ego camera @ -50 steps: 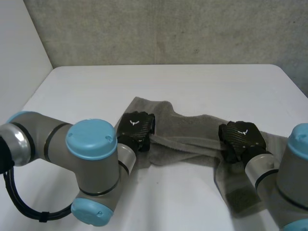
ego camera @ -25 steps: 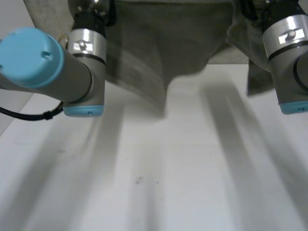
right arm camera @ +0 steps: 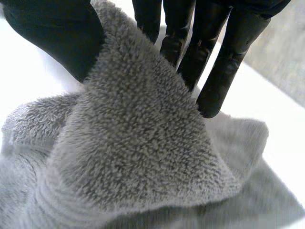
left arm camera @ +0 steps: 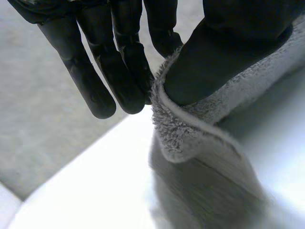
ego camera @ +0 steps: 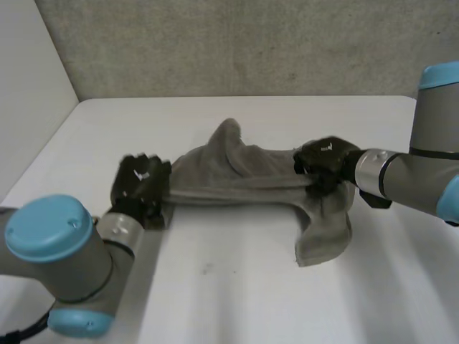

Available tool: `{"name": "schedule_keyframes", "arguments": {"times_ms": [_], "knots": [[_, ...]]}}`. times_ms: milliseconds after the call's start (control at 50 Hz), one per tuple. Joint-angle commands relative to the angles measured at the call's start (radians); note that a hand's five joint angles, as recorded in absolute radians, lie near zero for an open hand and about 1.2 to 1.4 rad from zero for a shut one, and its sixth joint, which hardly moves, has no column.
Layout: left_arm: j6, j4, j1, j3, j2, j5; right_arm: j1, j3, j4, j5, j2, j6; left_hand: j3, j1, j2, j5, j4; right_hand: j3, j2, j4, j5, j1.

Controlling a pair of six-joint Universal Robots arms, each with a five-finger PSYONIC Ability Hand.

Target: Fold the towel.

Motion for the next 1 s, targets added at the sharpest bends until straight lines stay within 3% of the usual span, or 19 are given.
{"name": "schedule_keyframes", "arguments": {"times_ms": [20, 40, 60, 80, 100, 220, 320, 580, 680, 840, 1000], "knots": [[0.029, -0.002, -0.07, 0.019, -0.035, 0.026, 0.019, 0.021, 0.022, 0.124, 0.035, -0.049, 0.18, 0.197, 0.179, 0.181, 0.179, 0.063, 0.078, 0.056, 0.1, 0.295], [0.029, -0.002, -0.07, 0.019, -0.035, 0.026, 0.024, 0.029, 0.019, 0.135, 0.03, -0.037, 0.18, 0.197, 0.179, 0.181, 0.179, -0.296, -0.281, -0.303, -0.259, -0.064], [0.027, -0.005, -0.07, 0.033, -0.035, 0.023, 0.024, 0.029, 0.019, 0.135, 0.03, -0.037, 0.18, 0.197, 0.179, 0.181, 0.179, -0.299, -0.285, -0.307, -0.263, -0.068], [0.027, -0.005, -0.07, 0.033, -0.035, 0.023, 0.026, 0.04, 0.015, 0.147, 0.02, -0.018, 0.18, 0.197, 0.179, 0.181, 0.179, -0.73, -0.715, -0.737, -0.693, -0.498], [0.027, -0.006, -0.07, 0.046, -0.029, 0.021, 0.027, 0.056, 0.01, 0.153, 0.004, 0.011, 0.18, 0.197, 0.179, 0.181, 0.179, -0.891, -0.877, -0.898, -0.854, -0.659], [0.024, -0.009, -0.056, 0.102, -0.014, 0.021, 0.015, 0.162, -0.043, 0.157, -0.111, 0.157, 0.18, 0.197, 0.179, 0.181, 0.179, -0.942, -0.928, -0.95, -0.906, -0.711], [0.024, -0.009, -0.027, 0.117, -0.006, 0.021, -0.005, 0.38, -0.181, 0.158, -0.282, 0.299, 0.18, 0.197, 0.179, 0.181, 0.179, -0.896, -0.881, -0.903, -0.859, -0.664], [0.014, -0.006, -0.015, 0.149, -0.028, 0.021, 0.003, 0.765, -0.321, 0.157, -0.646, 0.403, 0.18, 0.197, 0.179, 0.181, 0.179, -0.705, -0.691, -0.712, -0.668, -0.473], [0.015, -0.006, -0.015, 0.149, -0.035, 0.021, 0.006, 0.856, -0.385, 0.157, -0.661, 0.405, 0.18, 0.197, 0.179, 0.181, 0.179, -0.529, -0.515, -0.536, -0.492, -0.297], [0.014, -0.006, -0.015, 0.148, -0.037, 0.02, 0.068, 0.897, -0.435, 0.166, -0.559, 0.41, 0.18, 0.197, 0.179, 0.181, 0.179, -0.59, -0.576, -0.597, -0.553, -0.358], [0.012, -0.006, -0.015, 0.143, -0.037, 0.02, 0.122, 0.9, -0.556, 0.299, -0.455, 0.414, 0.18, 0.197, 0.179, 0.181, 0.179, -0.675, -0.661, -0.682, -0.639, -0.443]]}}
